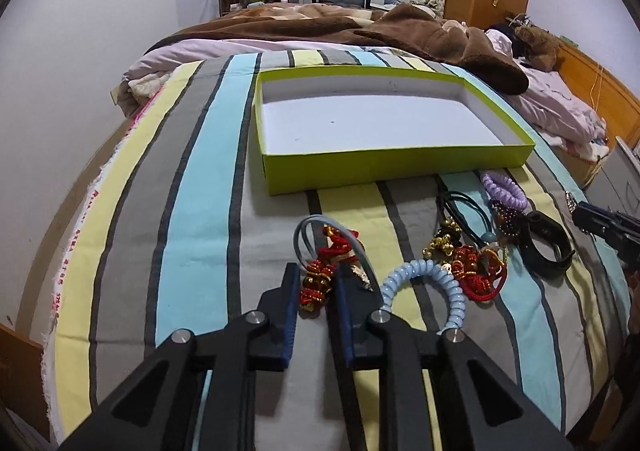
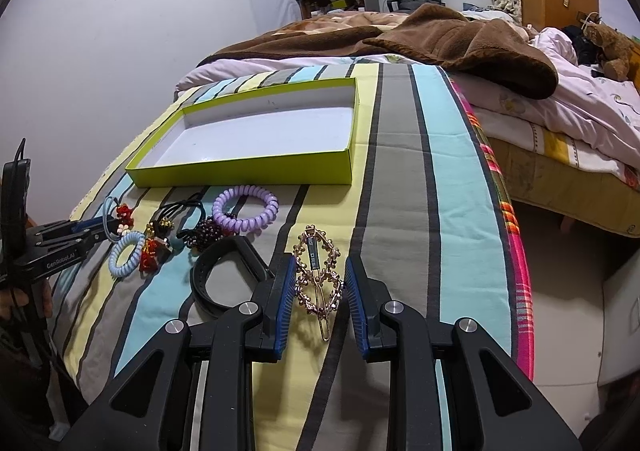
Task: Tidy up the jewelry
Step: 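Grasp the red tasseled charm with the left gripper while the right gripper holds the hair clip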
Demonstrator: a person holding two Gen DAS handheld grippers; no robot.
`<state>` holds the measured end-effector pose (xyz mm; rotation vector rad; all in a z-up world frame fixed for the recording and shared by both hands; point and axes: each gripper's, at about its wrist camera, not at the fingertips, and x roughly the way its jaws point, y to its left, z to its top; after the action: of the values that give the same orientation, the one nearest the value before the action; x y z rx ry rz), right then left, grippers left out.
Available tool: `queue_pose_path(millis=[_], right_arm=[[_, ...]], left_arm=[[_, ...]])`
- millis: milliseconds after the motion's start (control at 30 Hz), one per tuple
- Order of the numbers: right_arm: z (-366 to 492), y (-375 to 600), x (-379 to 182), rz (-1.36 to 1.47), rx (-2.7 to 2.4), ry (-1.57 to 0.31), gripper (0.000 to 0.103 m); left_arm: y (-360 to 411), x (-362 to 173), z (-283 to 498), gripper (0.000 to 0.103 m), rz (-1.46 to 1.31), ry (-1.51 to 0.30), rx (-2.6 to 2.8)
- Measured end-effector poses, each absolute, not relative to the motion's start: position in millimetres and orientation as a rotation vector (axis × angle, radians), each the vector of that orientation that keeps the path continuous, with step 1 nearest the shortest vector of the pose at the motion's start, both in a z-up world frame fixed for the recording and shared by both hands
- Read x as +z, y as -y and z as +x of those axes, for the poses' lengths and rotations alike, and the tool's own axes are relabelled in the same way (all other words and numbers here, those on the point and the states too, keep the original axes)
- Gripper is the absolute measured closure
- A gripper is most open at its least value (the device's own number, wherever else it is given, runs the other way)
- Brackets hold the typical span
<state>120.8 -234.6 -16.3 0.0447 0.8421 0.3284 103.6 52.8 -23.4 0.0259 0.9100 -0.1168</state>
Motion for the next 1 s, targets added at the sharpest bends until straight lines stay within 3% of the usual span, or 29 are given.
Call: queue_pose_path(millis=[167,1000], right_arm=[[119.4,236.1,-15.7,0.056,0.324,-0.837,0.077],[105.3,229.6,-6.9,0.073,0.357,-0.810,0.077]], left_arm=[[-53.7,-20.6,101.0,0.095,0.003,-0.904,-0.120],[-71.4,-2.5,57.0,0.095,-0.108,-0.860,-0.160]])
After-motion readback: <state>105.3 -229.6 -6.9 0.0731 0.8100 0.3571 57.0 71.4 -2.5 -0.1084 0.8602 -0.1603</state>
